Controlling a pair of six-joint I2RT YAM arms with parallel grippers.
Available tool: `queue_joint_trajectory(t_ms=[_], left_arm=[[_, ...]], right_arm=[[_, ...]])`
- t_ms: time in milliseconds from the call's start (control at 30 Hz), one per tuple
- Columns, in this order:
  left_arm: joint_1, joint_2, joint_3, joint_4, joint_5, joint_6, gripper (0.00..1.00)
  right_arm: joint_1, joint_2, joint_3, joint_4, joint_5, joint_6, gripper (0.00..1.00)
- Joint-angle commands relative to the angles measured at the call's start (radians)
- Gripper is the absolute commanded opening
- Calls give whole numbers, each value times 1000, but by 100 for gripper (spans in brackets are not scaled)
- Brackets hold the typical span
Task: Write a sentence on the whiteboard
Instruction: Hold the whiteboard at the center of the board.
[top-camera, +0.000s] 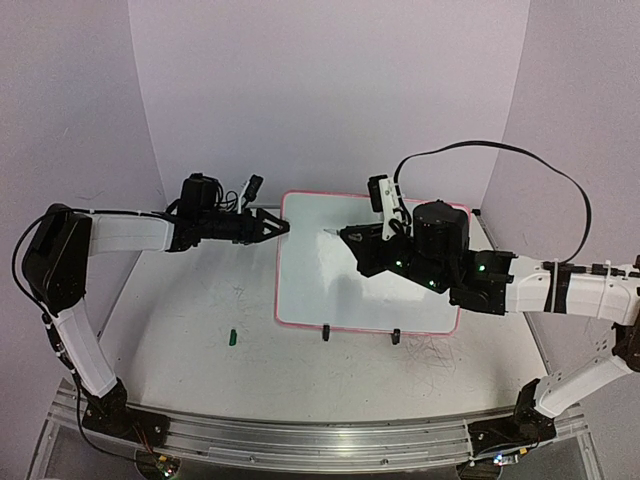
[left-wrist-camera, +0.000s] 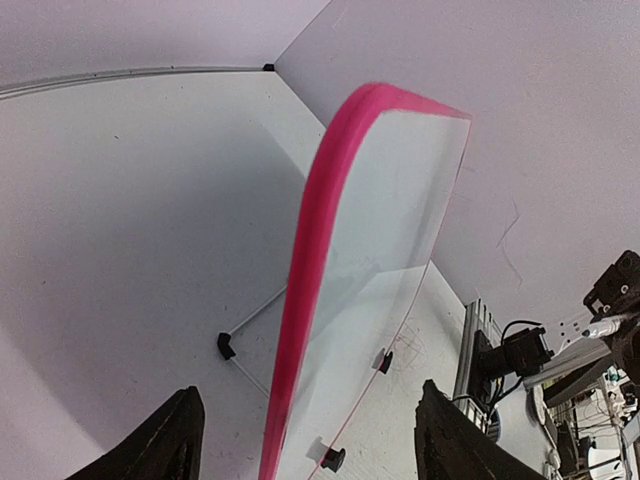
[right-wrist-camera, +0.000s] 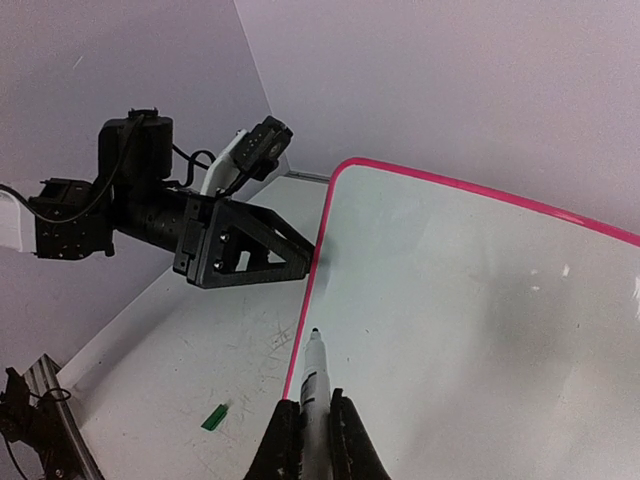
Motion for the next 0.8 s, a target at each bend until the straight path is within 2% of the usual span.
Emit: queue_joint_trajectory(t_ms=[0, 133, 300, 500, 767], left_arm=[[-1, 25, 33, 117, 26, -26, 72], [7, 29, 30, 144, 50, -30, 70], [5, 54, 5, 263, 137, -95, 60], [5, 56, -40, 328, 139, -109, 41], [5, -9, -188, 430, 98, -115, 20]], right_arm=[[7, -36, 0, 41, -2, -10, 0], [7, -47, -13, 41, 0, -6, 0], [7, -42, -11, 41, -1, -7, 0], [9, -39, 0, 38, -13, -7, 0], [25, 9, 43, -2, 11, -24, 0]])
